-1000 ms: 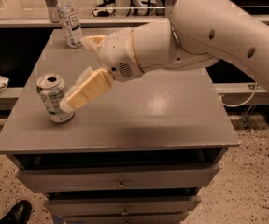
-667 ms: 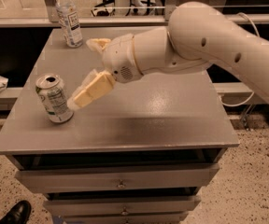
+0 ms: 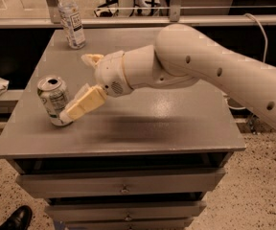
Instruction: Move 7up can near blue plastic bottle
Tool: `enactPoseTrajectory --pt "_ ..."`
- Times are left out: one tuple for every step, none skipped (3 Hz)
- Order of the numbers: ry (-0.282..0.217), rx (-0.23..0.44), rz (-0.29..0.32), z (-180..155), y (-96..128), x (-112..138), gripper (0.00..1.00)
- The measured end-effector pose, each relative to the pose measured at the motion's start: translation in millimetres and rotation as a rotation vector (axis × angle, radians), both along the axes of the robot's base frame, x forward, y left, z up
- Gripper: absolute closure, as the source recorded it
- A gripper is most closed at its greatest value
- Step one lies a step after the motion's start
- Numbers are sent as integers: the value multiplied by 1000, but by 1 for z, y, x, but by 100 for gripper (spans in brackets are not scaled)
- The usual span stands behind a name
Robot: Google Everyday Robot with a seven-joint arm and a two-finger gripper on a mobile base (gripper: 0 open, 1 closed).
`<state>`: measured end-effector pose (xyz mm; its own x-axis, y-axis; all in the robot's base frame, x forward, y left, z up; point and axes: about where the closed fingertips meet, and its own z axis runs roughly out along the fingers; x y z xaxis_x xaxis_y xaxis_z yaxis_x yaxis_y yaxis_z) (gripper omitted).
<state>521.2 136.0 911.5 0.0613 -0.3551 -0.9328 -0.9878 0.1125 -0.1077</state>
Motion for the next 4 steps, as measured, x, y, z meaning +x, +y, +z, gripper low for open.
enactPoseTrajectory --pt "17 13 -1 -17 17 6 0" --pt "33 34 0 -27 31 11 15" --pt "53 70 -16 -26 41 14 38" --pt "63 100 -38 -22 46 17 62"
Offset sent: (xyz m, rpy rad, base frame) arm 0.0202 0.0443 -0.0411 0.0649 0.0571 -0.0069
